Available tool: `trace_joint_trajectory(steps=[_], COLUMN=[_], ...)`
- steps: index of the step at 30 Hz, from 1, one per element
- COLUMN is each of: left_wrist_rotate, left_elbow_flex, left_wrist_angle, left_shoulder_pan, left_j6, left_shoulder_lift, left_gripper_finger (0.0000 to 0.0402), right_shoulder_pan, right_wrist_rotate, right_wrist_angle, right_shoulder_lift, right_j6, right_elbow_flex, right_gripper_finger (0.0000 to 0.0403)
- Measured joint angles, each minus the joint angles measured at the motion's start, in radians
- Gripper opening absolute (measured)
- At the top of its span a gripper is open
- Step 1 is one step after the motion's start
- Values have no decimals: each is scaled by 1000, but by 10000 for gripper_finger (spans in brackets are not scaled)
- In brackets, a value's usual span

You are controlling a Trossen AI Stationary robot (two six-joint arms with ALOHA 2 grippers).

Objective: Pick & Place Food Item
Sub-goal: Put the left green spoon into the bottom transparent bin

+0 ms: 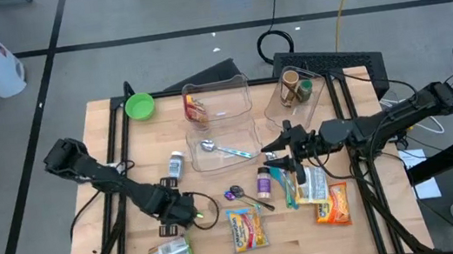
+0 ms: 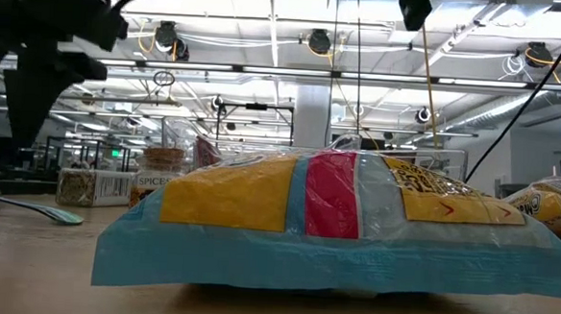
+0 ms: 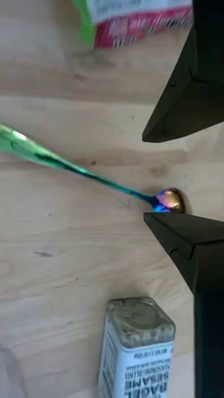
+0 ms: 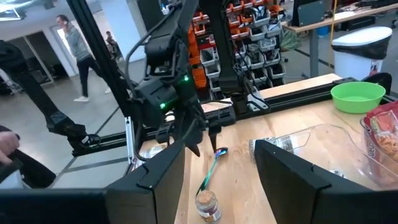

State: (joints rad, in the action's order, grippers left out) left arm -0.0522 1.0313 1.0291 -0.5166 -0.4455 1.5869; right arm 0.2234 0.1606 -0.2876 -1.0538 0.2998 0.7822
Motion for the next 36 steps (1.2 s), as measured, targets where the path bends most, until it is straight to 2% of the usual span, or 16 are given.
trace_joint_trajectory(steps=[12, 18, 31, 36], left_wrist_rotate=[11, 61, 98, 107], left_elbow_flex=[-128, -190, -238, -239], left_wrist_angle=[-119, -162, -239, -238], left_shoulder_pan=[27, 27, 70, 93], left_j6=[99, 129, 145, 155], left_shoulder_lift=[-11, -11, -12, -12], left_gripper_finger=[202, 202, 202, 169], right_shoulder_pan=[0, -2, -27, -28], right_wrist_rotate=[45, 57, 80, 80], right_wrist_angle=[-1, -3, -30, -30], right_shoulder_lift=[0, 0, 0, 0], right_j6=[38, 37, 34, 33], right_elbow_flex=[0, 0, 0, 0], right_gripper_finger=[187, 187, 187, 187])
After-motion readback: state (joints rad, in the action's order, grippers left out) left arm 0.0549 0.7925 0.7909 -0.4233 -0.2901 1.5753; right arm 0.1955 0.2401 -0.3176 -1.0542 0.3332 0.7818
